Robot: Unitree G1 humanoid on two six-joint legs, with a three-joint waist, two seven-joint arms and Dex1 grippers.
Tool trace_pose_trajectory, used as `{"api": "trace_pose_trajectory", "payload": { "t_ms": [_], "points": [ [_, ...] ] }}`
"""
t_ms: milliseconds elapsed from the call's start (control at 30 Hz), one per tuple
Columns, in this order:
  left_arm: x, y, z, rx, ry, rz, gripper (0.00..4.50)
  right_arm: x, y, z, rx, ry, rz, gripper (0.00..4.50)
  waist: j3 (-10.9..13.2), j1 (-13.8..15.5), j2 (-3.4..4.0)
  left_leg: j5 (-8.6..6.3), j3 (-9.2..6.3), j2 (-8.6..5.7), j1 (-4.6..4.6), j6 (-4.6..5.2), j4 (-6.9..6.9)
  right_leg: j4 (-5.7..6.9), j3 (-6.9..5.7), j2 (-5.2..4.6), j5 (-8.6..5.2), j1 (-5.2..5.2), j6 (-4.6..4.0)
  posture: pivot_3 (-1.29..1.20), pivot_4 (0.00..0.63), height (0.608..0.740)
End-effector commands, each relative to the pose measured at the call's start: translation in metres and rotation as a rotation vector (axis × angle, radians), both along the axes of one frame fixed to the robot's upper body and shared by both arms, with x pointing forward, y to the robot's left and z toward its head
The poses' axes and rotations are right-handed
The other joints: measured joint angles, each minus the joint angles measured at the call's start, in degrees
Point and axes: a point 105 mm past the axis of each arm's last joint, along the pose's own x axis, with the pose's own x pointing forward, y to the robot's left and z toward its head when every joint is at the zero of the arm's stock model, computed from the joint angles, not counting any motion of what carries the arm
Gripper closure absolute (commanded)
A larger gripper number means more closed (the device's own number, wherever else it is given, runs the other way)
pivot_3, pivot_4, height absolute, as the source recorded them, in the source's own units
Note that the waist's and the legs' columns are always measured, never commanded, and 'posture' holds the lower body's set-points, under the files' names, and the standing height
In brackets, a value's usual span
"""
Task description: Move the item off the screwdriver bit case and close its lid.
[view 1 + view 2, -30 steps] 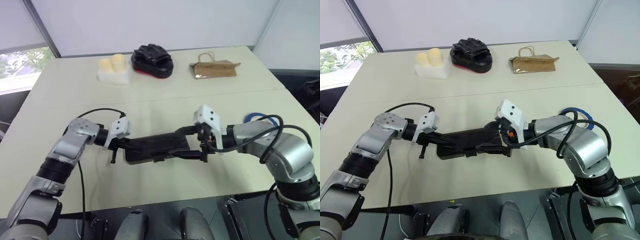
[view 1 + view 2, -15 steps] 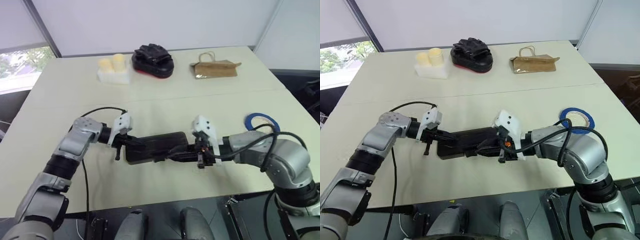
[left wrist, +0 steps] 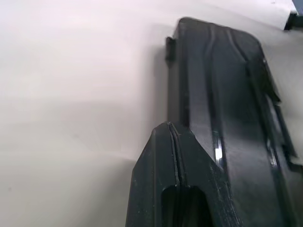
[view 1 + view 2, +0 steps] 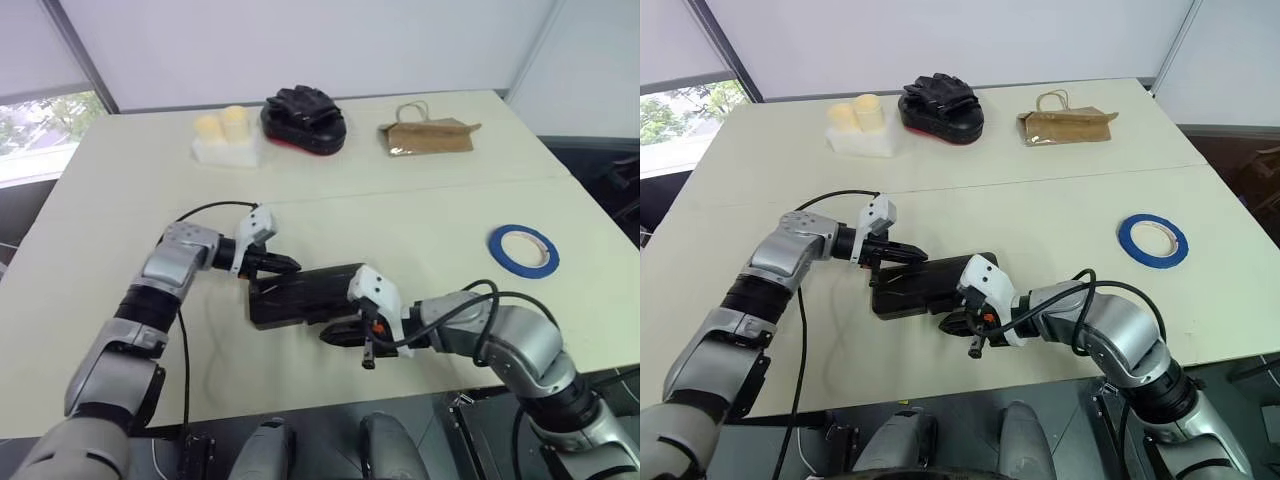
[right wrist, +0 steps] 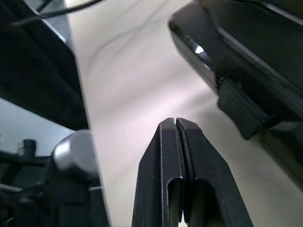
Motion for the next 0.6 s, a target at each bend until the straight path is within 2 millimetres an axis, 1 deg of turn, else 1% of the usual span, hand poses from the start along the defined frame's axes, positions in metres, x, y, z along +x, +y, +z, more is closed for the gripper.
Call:
{"api": "trace_pose_trajectory", "payload": {
  "t_ms": [33,200,367,600],
  "points": [
    [0.009,-0.002,0.014,-0.011,-0.071,0.004,4.50,0.008,0.006,-0.001,0.000,-0.061,-0.035,4.49,0.00,-0.07,0.00,0.07,0.00,0.00,0.00,-0.12,0.00,0.00,0.01,0.00,0.00,-0.01,0.00,0.00,0.150,0.740],
    [0.012,-0.005,0.013,-0.002,-0.079,-0.006,4.50,0.016,0.007,-0.010,-0.020,-0.071,-0.095,4.49,0.00,-0.31,0.00,0.13,0.00,0.01,0.01,-0.22,-0.02,0.01,0.01,0.00,0.00,-0.03,0.00,0.00,0.150,0.740],
    [0.008,-0.008,0.000,0.037,-0.071,-0.042,4.50,0.015,0.006,-0.014,-0.024,-0.076,-0.106,4.49,0.00,-0.21,0.00,0.12,0.01,0.01,0.01,-0.22,-0.02,0.02,0.00,0.02,0.00,-0.03,0.00,0.00,0.150,0.740],
    [0.001,-0.024,-0.011,0.045,-0.070,-0.094,4.50,0.016,0.008,-0.015,-0.030,-0.086,-0.116,4.49,0.01,-0.23,-0.01,0.12,0.01,0.00,0.00,-0.20,-0.01,0.01,0.00,0.02,0.00,-0.03,0.00,0.00,0.150,0.740]
  ]
}}
